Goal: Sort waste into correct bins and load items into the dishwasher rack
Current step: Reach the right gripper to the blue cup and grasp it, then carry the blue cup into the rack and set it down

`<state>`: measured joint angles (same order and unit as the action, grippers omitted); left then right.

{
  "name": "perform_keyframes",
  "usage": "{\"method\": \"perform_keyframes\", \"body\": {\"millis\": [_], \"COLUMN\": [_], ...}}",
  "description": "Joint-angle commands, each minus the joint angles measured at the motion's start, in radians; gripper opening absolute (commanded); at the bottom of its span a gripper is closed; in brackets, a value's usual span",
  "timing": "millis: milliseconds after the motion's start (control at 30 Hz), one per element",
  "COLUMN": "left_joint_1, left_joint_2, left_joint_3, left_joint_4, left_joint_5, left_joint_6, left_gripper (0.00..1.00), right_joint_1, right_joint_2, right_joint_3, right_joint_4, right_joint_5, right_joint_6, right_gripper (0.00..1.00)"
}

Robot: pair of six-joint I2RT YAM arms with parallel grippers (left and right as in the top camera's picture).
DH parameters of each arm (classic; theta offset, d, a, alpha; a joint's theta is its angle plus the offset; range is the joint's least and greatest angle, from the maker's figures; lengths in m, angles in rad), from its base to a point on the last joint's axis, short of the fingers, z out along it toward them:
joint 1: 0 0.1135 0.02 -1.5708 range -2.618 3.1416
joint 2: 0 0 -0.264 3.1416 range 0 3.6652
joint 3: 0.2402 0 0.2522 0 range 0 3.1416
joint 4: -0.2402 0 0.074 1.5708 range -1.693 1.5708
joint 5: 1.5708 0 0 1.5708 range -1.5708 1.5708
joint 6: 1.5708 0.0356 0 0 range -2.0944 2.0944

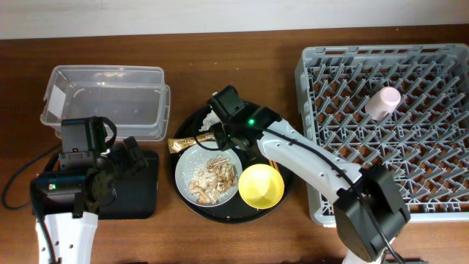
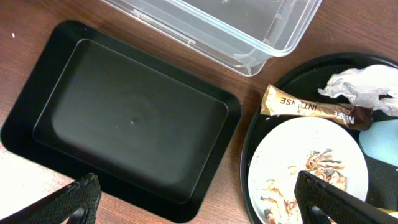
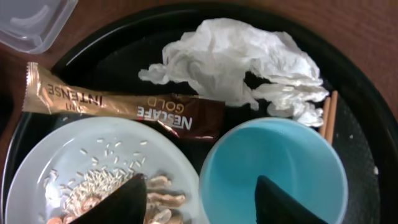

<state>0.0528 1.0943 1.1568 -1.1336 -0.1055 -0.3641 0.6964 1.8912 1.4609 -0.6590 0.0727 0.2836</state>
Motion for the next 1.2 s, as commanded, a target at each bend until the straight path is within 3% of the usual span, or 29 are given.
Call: {"method": "perform_keyframes", "body": {"millis": [0, 233, 333, 367, 467, 600, 700, 833, 900, 1033, 1133, 1167], "left_joint_1": [0.002, 0.002, 0.002, 0.002, 0.002, 0.002, 0.002, 0.002, 0.002, 0.002, 0.002, 0.002], "left_joint_2": [-0.003, -0.003, -0.003, -0.003, -0.003, -0.003, -0.003, -0.003, -0.003, -0.003, -0.003, -0.003], "left_joint_3": [0.011, 0.011, 0.011, 0.011, 0.011, 0.011, 0.011, 0.011, 0.011, 0.011, 0.011, 0.011], "left_joint_4": [0.002, 0.002, 0.002, 0.002, 0.002, 0.002, 0.002, 0.002, 0.002, 0.002, 0.002, 0.002], "left_joint_5": [-0.004, -0.005, -0.004, -0.005, -0.004, -0.004, -0.004, -0.005, -0.005, -0.004, -0.005, -0.005], "left_joint_6": [-0.017, -0.017, -0.017, -0.017, -0.017, -0.017, -0.017, -0.017, -0.017, -0.017, -0.017, -0.017], "left_gripper": [0.99, 0.99, 0.99, 1.00, 0.99, 0.99, 0.99, 1.00, 0.99, 0.99, 0.99, 0.99], "right_joint_1": [0.004, 0.004, 0.004, 0.004, 0.003, -0.002, -0.064, -0.284, -0.478, -0.901, -1.221, -1.252], "right_joint_2": [0.037, 0.092, 0.092, 0.092, 0.090, 0.083, 0.057, 0.021, 0.017, 0.019, 0.019, 0.019], "right_joint_3": [0.002, 0.002, 0.007, 0.009, 0.021, 0.115, 0.264, 0.518, 0.646, 0.666, 0.583, 0.554], "right_joint_4": [0.013, 0.038, 0.044, 0.044, 0.043, -0.015, -0.152, -0.429, -0.564, -0.602, -0.664, -0.692], "right_joint_5": [0.022, 0.021, 0.020, 0.018, 0.018, 0.018, 0.019, 0.013, -0.058, -0.581, -1.172, -1.205], "right_joint_6": [0.003, 0.005, 0.014, 0.014, 0.014, 0.014, 0.014, 0.014, 0.006, -0.131, -0.418, -0.471], "right_gripper": [0.48, 0.41, 0.25, 0.25, 0.04, 0.04, 0.04, 0.04, 0.04, 0.04, 0.04, 0.04]}}
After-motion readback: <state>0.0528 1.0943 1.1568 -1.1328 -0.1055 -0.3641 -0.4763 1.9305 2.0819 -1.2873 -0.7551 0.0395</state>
